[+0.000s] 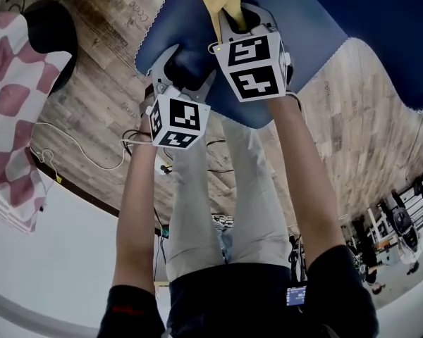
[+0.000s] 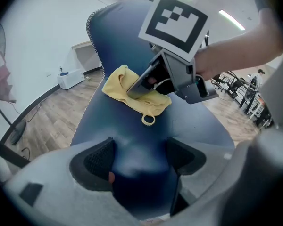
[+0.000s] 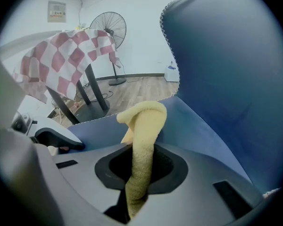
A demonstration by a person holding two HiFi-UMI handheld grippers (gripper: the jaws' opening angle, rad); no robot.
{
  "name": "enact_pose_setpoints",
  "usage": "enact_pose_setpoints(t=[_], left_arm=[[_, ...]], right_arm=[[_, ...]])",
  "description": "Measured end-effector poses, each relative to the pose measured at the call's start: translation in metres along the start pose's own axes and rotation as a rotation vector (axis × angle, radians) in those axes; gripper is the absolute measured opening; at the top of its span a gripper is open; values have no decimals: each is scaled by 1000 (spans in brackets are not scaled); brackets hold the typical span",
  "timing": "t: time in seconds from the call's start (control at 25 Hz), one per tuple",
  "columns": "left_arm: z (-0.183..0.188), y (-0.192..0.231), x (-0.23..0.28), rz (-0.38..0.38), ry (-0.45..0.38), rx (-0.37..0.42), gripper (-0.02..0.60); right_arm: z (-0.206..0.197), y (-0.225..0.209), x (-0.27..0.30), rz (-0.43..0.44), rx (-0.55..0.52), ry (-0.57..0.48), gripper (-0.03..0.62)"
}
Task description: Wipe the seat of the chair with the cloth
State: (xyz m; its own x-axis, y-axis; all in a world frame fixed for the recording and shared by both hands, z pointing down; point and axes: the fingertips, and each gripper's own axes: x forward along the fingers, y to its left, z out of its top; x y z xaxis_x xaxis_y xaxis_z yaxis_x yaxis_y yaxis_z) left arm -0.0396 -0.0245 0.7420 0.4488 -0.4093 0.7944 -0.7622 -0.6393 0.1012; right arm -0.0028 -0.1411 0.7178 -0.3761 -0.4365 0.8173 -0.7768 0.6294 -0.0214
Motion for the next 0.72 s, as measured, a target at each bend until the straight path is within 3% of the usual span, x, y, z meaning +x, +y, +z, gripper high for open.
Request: enact_pose_setpoints(t=[0.16,0.36,0.4,0.48,0.6,0.72], left_arm=[[1,2,-1,12,0,3,354],[-7,0,-14,53,28,-13,343],[-15,-2,-22,64,53,-19,307],[-29,-5,-38,86,89,-36,107],[-43,-9,-59,88,89,-104,72],[-54,-11,-92,39,121,-249,30]], right_arm=[[-5,3,-6,44,57,46,49],[-40,11,-29,59,72,166,49],[-49,16,-35,63,88,190,49],[-59,21,-50,68,112,203,49],[-60,20,-75,57,131,179,49],[-54,26,-105,51,160,153,48]])
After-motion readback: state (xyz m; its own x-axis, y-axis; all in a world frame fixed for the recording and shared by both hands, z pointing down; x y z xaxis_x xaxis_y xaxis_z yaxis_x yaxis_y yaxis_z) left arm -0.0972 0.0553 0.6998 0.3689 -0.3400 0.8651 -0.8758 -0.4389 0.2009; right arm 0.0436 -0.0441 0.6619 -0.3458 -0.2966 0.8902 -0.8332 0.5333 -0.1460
